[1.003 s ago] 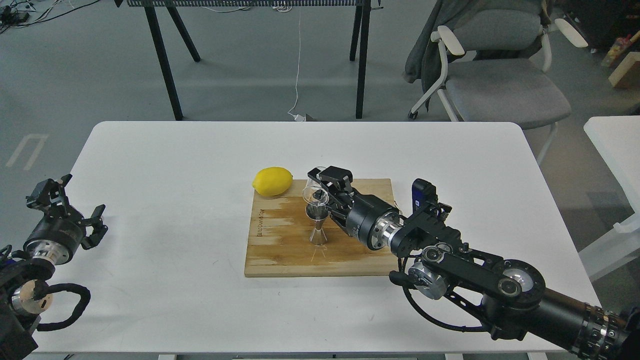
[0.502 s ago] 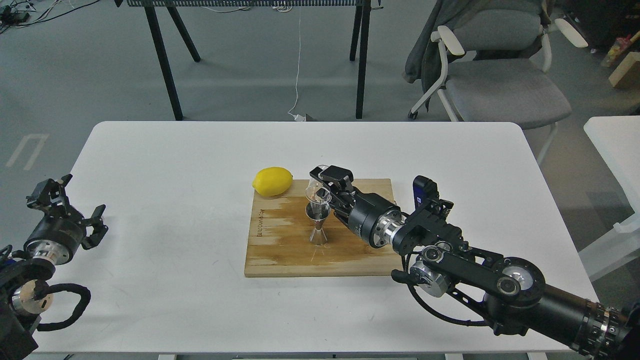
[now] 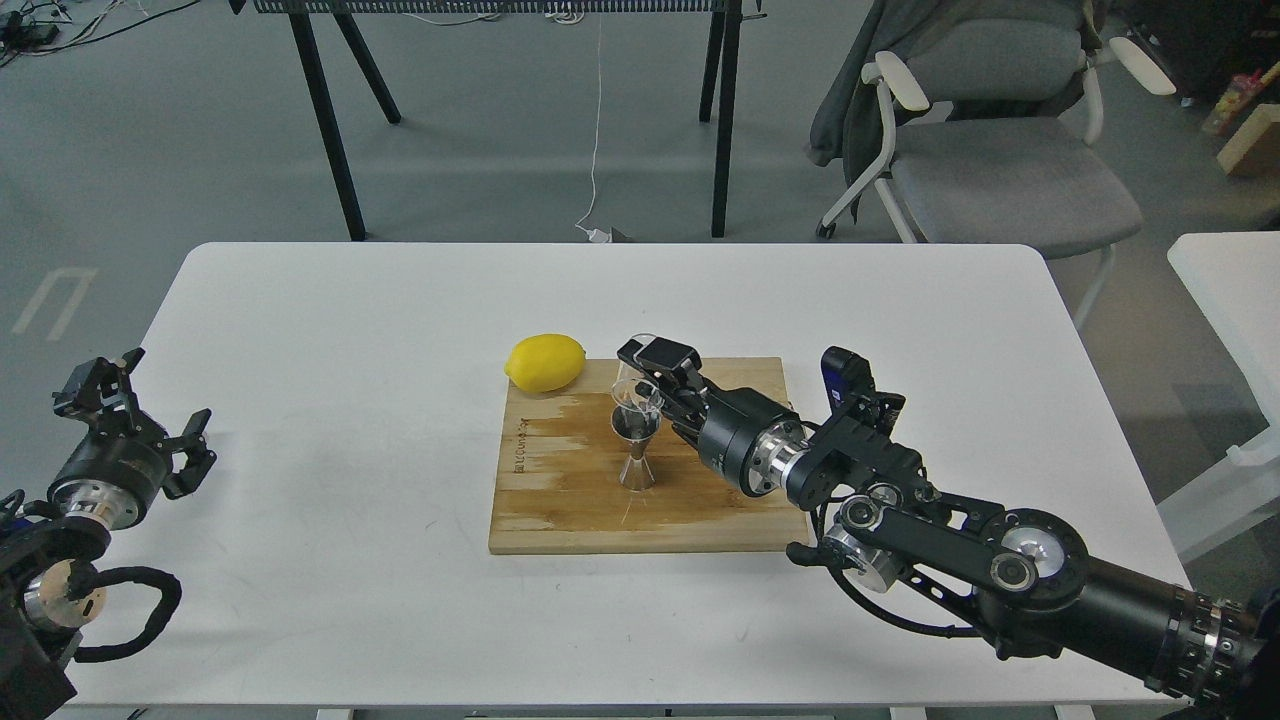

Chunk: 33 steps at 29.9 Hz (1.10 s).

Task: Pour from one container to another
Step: 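Tilt the clear glass with the right gripper to pour into the jigger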

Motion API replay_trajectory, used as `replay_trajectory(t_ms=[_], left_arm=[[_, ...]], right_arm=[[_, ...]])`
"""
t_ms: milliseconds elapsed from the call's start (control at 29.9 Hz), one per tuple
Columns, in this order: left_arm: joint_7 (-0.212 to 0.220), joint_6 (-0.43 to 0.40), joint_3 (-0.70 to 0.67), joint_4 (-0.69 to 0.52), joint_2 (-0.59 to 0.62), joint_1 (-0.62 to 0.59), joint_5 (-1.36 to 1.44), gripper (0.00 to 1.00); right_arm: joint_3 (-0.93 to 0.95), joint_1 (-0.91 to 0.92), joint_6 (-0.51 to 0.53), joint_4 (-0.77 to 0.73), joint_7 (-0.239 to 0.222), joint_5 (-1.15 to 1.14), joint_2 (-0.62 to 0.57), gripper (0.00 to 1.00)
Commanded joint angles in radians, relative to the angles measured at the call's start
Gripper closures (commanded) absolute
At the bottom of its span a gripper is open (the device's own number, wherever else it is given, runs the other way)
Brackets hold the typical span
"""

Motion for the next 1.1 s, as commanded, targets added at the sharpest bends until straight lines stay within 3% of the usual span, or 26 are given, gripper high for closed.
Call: replay_trajectory(t_ms=[0,1070], left_arm=[[0.0,0.0,0.0,0.0,0.0,0.0,0.0,0.01],[0.0,0.0,0.002,0.003,-0.006,0.0,0.0,0.01]], right_arm=[[-0.003,0.01,0.0,0.0,0.0,0.0,0.0,0.53],[-0.113,0.117,0.0,-0.016,0.0,-0.042,-0.037,0.52]])
